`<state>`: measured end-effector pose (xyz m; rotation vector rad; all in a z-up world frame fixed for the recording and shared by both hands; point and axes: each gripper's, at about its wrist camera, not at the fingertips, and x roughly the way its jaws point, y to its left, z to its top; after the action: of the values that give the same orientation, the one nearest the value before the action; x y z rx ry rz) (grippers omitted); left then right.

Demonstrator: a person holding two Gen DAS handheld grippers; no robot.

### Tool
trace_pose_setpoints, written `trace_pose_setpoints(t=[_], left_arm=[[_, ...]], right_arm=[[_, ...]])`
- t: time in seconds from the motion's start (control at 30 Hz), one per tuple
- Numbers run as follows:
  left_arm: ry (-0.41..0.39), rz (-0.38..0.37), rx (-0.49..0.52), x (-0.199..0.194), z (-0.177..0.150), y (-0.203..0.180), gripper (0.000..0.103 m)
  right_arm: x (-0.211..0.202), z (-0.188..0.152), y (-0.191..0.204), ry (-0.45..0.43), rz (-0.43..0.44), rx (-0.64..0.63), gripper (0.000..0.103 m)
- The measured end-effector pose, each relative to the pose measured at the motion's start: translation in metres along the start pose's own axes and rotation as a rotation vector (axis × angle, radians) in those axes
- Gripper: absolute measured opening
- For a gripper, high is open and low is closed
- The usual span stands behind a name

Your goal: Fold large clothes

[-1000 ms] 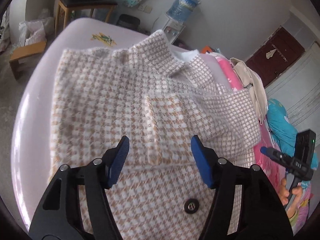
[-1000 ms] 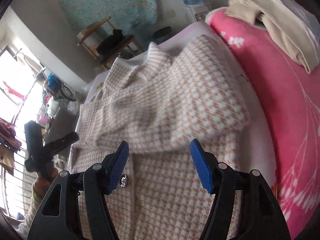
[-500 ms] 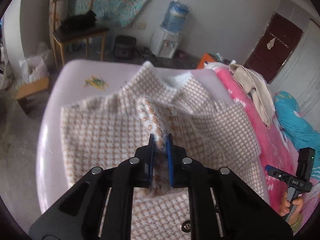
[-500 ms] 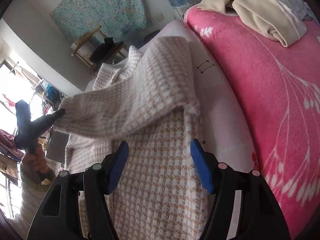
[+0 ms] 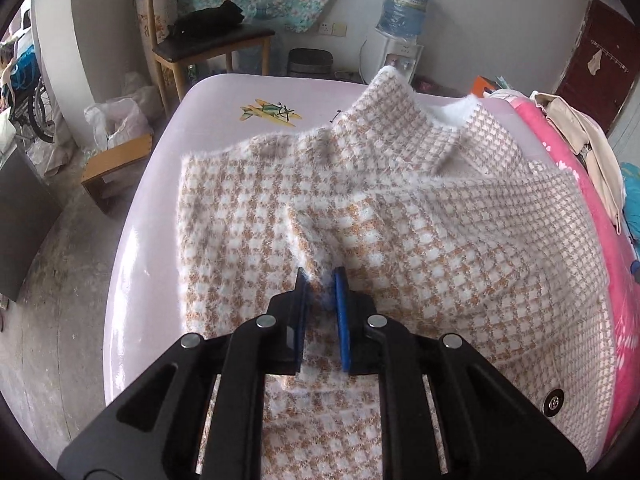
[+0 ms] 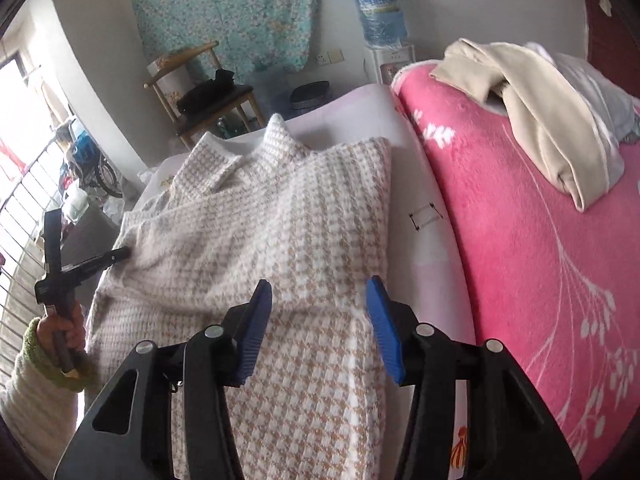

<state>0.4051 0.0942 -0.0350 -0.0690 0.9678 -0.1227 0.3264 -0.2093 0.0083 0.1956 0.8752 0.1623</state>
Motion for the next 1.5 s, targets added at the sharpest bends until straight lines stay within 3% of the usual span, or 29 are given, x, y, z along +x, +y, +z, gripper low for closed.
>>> trace_pose_setpoints(t=[0.1,0.2,0.33,0.43,0.57,0.6,0.63,0.7,0.8,0.93,1.07,1.2,1.3,1.5], left_arm=[[-0.009,0.003,-0.005,0.001,-0.002,0.001,0.015],[-0.027,0.012,-0.013,-0.001,-0.003,0.005,0.02],[-0.088,0.052,-0.033,-0.028,0.0,0.013,0.024],[-0.135,-0.016,-0.021,-0.048,0.01,0.008,0.027],[-0.075,-0.096,0.019,-0.03,0.023,-0.018,0.05],[-0.045,-0.087,0.032,-0.019,0.023,-0.025,0.053],[-0.012,-0.074,0.045,-0.006,0.021,-0.031,0.061],[0.064,-0.016,0.057,0.022,0.014,-0.035,0.065],[0.035,0.017,0.061,0.017,0.009,-0.033,0.065],[-0.011,0.011,0.051,-0.027,0.0,-0.022,0.068],[-0.038,-0.013,0.068,-0.082,-0.03,-0.013,0.077],[-0.01,-0.028,0.05,-0.12,-0.086,-0.003,0.08],[0.017,-0.016,-0.002,-0.138,-0.137,0.005,0.08],[0.063,0.08,-0.061,-0.161,-0.227,0.02,0.08]], right_arm=[[0.038,0.007,0.004,0.047,-0.016,-0.026,0.038],[0.083,0.001,-0.002,0.148,-0.072,-0.039,0.037],[0.067,0.008,0.007,0.142,-0.082,-0.04,0.037],[0.055,0.023,0.016,0.094,-0.065,-0.053,0.039],[0.073,0.043,0.021,0.067,-0.069,-0.052,0.048],[0.086,0.044,0.019,0.09,-0.073,-0.043,0.051],[0.102,0.046,0.015,0.132,-0.098,-0.046,0.064],[0.119,0.041,0.016,0.165,-0.135,-0.085,0.068],[0.1,0.04,0.027,0.157,-0.176,-0.112,0.068],[0.053,0.018,0.041,0.135,-0.132,-0.134,0.07],[0.009,-0.028,0.056,0.164,-0.047,-0.18,0.073],[-0.019,-0.084,0.069,0.229,0.01,-0.196,0.073],[-0.036,-0.121,0.074,0.249,-0.012,-0.215,0.073],[-0.07,-0.17,0.045,0.266,-0.086,-0.108,0.073]])
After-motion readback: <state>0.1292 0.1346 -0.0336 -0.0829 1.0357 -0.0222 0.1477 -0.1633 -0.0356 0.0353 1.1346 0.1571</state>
